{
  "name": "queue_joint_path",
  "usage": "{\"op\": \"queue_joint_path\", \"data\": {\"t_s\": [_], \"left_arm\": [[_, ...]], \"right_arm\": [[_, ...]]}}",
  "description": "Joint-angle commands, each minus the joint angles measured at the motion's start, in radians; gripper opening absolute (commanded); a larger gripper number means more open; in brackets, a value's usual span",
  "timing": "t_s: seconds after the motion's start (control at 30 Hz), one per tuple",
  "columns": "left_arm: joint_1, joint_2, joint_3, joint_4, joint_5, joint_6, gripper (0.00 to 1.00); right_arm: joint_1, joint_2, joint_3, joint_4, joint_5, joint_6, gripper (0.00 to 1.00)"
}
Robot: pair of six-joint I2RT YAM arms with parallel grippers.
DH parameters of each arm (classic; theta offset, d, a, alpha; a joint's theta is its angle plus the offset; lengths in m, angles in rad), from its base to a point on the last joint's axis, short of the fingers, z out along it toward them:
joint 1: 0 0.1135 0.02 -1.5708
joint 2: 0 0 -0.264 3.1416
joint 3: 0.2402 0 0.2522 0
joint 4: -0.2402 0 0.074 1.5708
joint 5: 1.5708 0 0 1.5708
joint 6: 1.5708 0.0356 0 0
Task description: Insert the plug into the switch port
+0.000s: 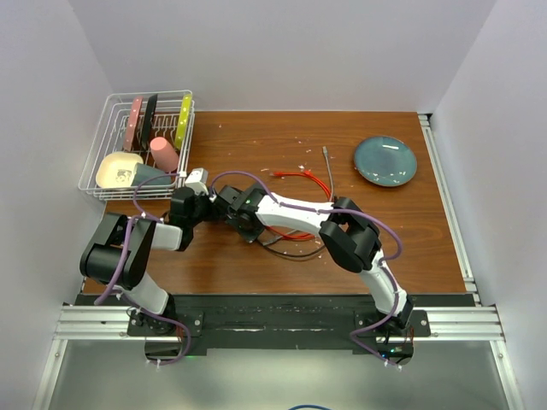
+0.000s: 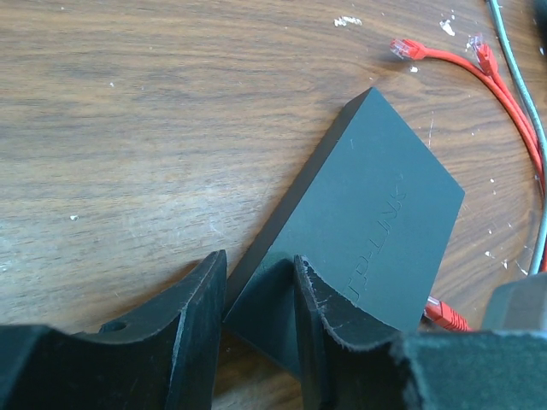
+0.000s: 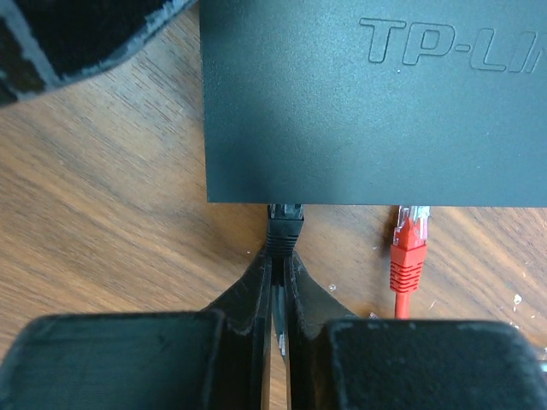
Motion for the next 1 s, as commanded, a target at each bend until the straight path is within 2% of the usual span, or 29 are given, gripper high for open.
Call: {"op": "queue_joint_path", "data": {"t_s": [0.0,0.13,0.23,0.4,0.5,0.57,0.63,0.67,0.73,0.87,0.9,0.97], "left_arm": [[-0.117,0.018,-0.061,-0.210,0.296,-0.080,0.30],[-0.117,0.013,-0.052,-0.222,0.281,-0.075,0.31],[-0.116,0.013,-0.030,-0.248,0.259,-0.064,0.36],[-0.105,-0.005,-0.010,-0.293,0.198,-0.055,0.49],[-0.068,-0.030,0.011,-0.347,0.163,-0.032,0.57],[-0.039,-0.048,0.013,-0.351,0.176,-0.035,0.59],[-0.028,-0.063,0.016,-0.367,0.164,-0.040,0.61],[-0.022,-0.069,0.016,-0.377,0.149,-0.041,0.62],[-0.017,-0.094,0.017,-0.391,0.132,-0.044,0.63],[0.001,-0.151,0.043,-0.477,0.060,-0.023,0.69],[0.001,-0.164,0.066,-0.497,0.049,-0.005,0.70],[0.003,-0.212,0.086,-0.552,0.025,0.014,0.75]], "right_arm": [[-0.009,0.016,0.129,0.471,-0.012,-0.004,0.00],[-0.003,0.002,0.092,0.462,-0.026,0.000,0.00],[0.028,-0.015,0.052,0.413,0.039,-0.018,0.00],[0.049,-0.067,-0.102,0.406,0.024,0.023,0.01],[0.052,-0.098,-0.187,0.409,0.008,0.056,0.06],[0.054,-0.115,-0.228,0.403,0.016,0.069,0.18],[0.055,-0.127,-0.250,0.394,0.026,0.080,0.25],[0.057,-0.139,-0.265,0.385,0.033,0.080,0.32],[0.060,-0.151,-0.274,0.360,0.034,0.080,0.39],[0.062,-0.220,-0.299,0.311,0.043,0.083,0.55],[0.062,-0.239,-0.304,0.293,0.048,0.085,0.64],[0.065,-0.274,-0.304,0.264,0.075,0.091,0.72]]}}
